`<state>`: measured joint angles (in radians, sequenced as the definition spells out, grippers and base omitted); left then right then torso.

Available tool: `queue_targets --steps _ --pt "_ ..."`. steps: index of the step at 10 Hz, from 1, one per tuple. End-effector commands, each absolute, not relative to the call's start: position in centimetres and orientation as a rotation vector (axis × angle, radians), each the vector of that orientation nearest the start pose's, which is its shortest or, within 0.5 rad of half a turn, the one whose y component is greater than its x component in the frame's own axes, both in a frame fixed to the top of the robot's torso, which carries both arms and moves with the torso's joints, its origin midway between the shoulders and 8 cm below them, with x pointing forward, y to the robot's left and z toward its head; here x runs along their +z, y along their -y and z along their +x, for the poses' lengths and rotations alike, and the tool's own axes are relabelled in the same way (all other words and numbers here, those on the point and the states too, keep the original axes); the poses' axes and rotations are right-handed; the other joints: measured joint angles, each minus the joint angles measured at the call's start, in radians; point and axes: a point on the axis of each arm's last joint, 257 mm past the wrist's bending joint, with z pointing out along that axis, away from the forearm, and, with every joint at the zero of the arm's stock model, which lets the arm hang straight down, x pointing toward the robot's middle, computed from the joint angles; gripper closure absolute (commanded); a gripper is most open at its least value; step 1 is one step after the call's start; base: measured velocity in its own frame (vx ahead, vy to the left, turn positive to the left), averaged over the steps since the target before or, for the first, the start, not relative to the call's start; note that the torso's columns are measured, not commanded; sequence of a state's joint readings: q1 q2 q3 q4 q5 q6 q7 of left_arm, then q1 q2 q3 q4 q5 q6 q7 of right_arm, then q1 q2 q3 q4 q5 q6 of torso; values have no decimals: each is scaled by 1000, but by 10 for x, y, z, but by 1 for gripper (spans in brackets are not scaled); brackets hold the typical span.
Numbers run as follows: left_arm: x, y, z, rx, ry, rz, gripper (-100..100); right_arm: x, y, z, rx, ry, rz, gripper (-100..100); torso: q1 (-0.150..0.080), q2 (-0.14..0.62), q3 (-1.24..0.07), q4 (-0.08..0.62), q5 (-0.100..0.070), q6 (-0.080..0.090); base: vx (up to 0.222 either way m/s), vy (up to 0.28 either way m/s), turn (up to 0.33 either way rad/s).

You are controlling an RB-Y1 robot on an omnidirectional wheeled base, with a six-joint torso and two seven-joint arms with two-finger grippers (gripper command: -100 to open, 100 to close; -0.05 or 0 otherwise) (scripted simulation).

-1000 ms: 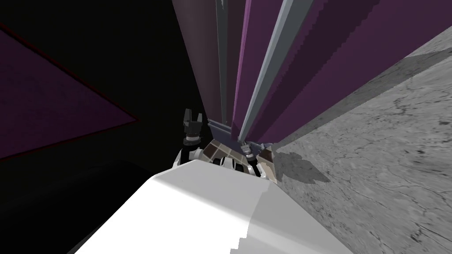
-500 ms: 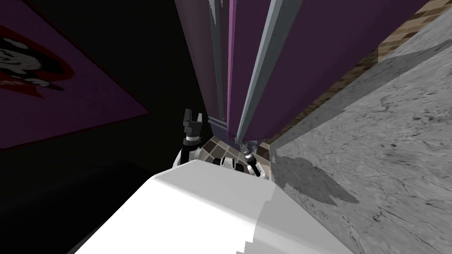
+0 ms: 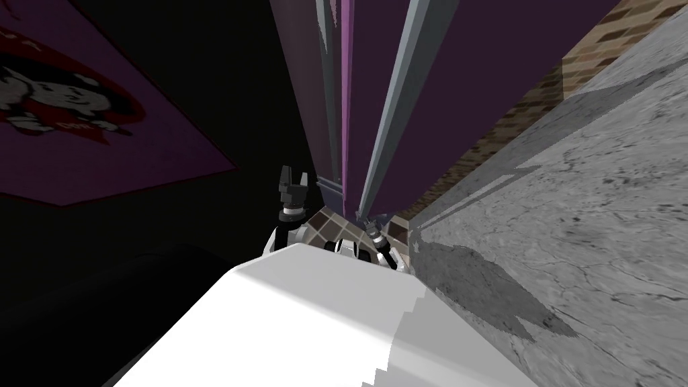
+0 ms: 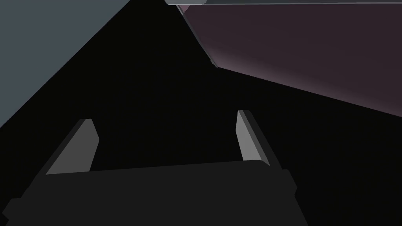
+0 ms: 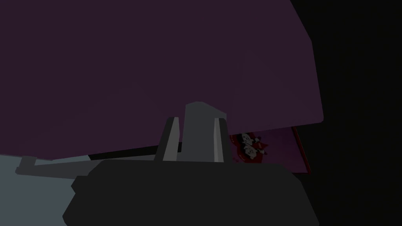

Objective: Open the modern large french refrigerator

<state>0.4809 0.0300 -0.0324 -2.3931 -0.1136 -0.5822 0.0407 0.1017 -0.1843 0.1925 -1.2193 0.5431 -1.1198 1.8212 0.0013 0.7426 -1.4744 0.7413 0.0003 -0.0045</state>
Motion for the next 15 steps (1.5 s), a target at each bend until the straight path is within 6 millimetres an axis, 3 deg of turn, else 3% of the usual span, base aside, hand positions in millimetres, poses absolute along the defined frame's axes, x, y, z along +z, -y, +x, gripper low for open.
queue_targets --steps 1,7,8,10,15 --pt "90 -239 306 -1354 -547 -411 0 -229 68 368 -69 -695 -907 100 -4 3 2 1 -1 5 -85 -163 91" --pt "90 -239 307 -1354 -547 -411 0 -221 39 331 100 -589 -960 100 5 4 1 5 2 3 -97 -229 122" --pt "90 -239 307 -1354 -547 -411 0 -222 50 349 75 -634 -970 -100 5 6 2 6 2 3 -75 -104 19" --pt "90 -239 307 -1354 -547 -412 0 -212 52 362 75 -634 -970 -100 11 -2 -1 1 3 3 -83 25 -29" --pt "90 -239 306 -1354 -547 -412 0 -189 56 387 76 -633 -966 -100 -4 2 0 5 0 6 -56 27 7"
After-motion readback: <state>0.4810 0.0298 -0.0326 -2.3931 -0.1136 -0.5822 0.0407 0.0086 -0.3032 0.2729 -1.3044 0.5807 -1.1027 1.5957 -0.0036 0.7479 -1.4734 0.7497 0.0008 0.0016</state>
